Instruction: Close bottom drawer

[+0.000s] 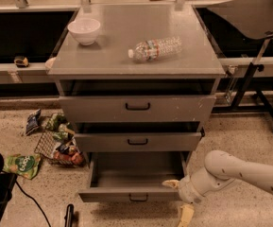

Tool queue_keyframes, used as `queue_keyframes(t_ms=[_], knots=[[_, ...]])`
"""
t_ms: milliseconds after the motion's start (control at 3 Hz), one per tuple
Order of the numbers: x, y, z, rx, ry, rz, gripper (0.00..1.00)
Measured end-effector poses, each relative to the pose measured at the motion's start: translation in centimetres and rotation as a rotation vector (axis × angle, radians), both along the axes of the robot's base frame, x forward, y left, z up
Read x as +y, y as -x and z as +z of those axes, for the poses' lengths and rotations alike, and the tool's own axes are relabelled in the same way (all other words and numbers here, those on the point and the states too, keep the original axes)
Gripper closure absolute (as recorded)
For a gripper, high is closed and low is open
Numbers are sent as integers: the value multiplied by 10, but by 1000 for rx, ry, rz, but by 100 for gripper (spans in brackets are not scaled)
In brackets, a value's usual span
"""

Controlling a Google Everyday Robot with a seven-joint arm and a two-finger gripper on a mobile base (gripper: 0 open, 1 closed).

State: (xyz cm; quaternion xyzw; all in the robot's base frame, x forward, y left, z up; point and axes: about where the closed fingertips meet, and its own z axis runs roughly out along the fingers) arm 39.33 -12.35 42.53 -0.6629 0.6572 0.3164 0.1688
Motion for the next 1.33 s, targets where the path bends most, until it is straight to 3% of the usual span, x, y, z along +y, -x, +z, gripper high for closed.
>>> queue_keyframes(t_ms=[333,667,1333], knots=[[0,0,0,0,0,0,0],[-3,-2,-26,20,3,17,0],[-23,-8,-129,94,72,61,0]])
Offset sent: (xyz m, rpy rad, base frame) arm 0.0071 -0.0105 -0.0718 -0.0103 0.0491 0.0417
